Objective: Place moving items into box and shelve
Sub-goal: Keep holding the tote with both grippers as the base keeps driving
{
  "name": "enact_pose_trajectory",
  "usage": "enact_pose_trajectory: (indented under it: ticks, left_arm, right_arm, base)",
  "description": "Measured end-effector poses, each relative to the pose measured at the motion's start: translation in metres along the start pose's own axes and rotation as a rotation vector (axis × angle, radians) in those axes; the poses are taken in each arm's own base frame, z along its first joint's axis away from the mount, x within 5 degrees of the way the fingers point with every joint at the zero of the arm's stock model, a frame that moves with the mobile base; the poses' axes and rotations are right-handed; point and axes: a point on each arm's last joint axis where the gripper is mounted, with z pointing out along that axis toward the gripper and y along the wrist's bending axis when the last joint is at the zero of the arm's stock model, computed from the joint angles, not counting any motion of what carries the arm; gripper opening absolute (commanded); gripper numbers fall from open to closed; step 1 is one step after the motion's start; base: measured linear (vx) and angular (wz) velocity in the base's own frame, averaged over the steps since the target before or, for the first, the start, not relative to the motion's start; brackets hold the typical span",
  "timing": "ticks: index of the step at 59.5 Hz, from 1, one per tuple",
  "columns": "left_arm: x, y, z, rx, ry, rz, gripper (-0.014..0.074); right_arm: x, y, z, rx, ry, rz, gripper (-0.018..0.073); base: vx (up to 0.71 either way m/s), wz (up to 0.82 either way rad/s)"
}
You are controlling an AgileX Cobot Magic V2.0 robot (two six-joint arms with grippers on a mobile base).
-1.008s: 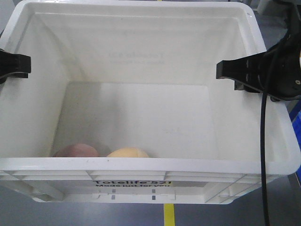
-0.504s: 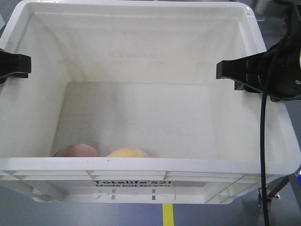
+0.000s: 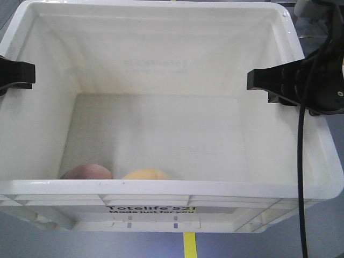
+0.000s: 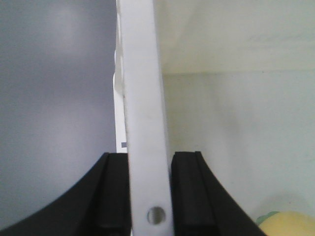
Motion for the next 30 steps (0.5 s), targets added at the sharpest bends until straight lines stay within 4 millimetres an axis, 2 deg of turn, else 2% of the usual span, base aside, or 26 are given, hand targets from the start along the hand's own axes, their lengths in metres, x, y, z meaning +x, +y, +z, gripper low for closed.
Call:
enact_pose_trajectory:
  ticks: [30]
  left_arm:
    - [0.0,0.0,0.0,0.0,0.0,-0.001,0.0066]
  right_arm:
    - [-0.0001,0.0001,0.0,-0.001,-0.001,0.0,0.0127]
  base:
    - [0.44,-0.06]
